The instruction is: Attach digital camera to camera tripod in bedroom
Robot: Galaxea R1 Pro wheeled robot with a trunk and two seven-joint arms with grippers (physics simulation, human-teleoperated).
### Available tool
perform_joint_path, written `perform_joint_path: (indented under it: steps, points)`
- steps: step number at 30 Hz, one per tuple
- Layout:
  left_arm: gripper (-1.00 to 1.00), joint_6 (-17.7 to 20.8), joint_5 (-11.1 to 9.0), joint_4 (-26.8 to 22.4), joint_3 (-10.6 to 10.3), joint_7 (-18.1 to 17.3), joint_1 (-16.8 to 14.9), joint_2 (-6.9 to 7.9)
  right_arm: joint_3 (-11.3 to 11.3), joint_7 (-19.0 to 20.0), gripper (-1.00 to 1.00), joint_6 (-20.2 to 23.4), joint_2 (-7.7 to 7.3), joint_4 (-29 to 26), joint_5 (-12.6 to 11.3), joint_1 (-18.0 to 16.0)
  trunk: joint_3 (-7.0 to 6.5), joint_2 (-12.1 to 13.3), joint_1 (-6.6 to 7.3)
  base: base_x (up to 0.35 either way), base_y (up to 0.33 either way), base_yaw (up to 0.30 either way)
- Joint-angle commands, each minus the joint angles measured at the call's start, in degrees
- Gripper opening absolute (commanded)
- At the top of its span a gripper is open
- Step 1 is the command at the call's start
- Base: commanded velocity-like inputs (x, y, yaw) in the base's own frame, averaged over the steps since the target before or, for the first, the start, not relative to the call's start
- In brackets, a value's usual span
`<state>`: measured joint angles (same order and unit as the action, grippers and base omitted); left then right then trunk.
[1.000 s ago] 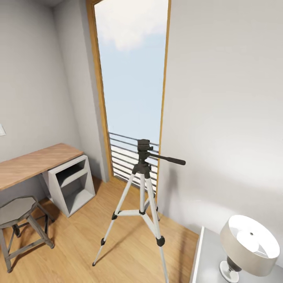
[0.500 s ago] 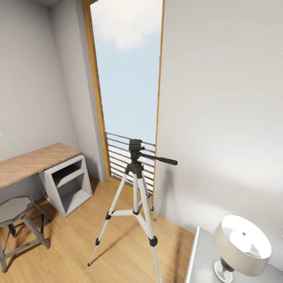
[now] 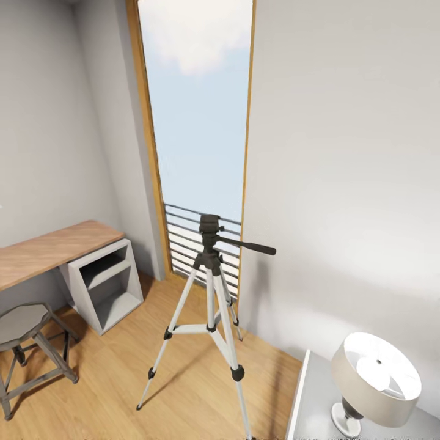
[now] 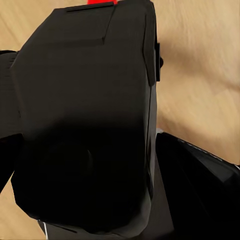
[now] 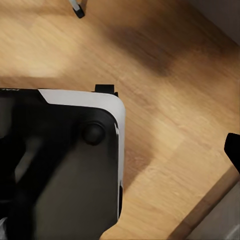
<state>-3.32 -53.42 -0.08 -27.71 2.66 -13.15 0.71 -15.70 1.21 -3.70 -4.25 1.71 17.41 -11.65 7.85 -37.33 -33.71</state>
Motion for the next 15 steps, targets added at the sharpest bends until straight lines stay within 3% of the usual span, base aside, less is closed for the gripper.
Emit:
perform_joint_path:
  steps: [1,15]
  points:
    - [-1.0,-0.11,-0.28,-0.01,-0.5,0.07,-0.04,-0.01,-0.48,0.12,1.0,-0.34,-0.04,0.19,0.41,-0.07,0.18,-0.08,-0.01,0.0,0.0,0.0]
    - [-1.0,-0.11,-0.28,0.01,-0.5,0.07,-0.04,-0.01,-0.47,0.19,1.0,-0.39,-0.12,0.14,0.44,-0.06,1.43,-0.08,-0.01,0.0,0.0,0.0]
